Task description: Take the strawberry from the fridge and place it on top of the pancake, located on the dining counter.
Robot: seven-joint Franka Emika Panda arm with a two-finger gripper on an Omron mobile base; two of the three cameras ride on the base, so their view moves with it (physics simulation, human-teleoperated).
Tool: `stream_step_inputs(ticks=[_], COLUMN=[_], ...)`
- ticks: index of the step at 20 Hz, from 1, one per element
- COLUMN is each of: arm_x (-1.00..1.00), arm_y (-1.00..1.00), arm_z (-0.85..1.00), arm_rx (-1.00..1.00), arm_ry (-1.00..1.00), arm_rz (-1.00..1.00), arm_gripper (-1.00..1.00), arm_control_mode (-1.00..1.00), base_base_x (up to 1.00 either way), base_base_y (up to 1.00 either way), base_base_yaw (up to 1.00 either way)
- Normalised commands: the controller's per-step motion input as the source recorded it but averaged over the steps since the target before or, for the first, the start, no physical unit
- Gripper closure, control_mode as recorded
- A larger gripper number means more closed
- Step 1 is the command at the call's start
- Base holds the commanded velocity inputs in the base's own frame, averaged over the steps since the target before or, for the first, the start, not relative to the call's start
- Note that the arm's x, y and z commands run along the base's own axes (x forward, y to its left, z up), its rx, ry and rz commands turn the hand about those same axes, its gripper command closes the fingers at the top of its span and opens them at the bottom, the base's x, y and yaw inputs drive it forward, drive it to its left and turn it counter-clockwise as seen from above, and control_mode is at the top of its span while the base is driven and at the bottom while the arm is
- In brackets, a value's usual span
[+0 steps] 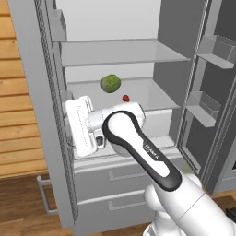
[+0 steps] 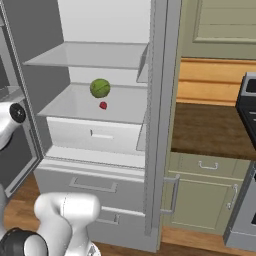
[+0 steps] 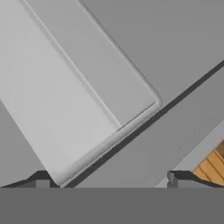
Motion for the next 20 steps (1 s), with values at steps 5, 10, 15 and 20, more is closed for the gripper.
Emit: stream_step_inputs(ticks=[5, 10, 15, 20], arm_x=[0.0, 0.0, 0.25, 0.67], arm_y=[-0.85, -1.0, -0.91, -0.71], arm_z=[0.0, 0.14, 0.1, 0.0], arm_rx=[0.0, 0.0, -0.15, -0.38], arm_ry=[0.1, 0.09, 0.02, -0.02], arm_rz=[-0.15, -0.15, -0.04, 0.04], arm_gripper=[-1.0, -1.0, -1.0, -1.0], arm_control_mode=[-1.0, -1.0, -1.0, -1.0], base_base_x=[0.0, 0.0, 0.0, 0.0], base_base_y=[0.0, 0.0, 0.0, 0.0], base_base_yaw=[0.0, 0.0, 0.0, 0.0])
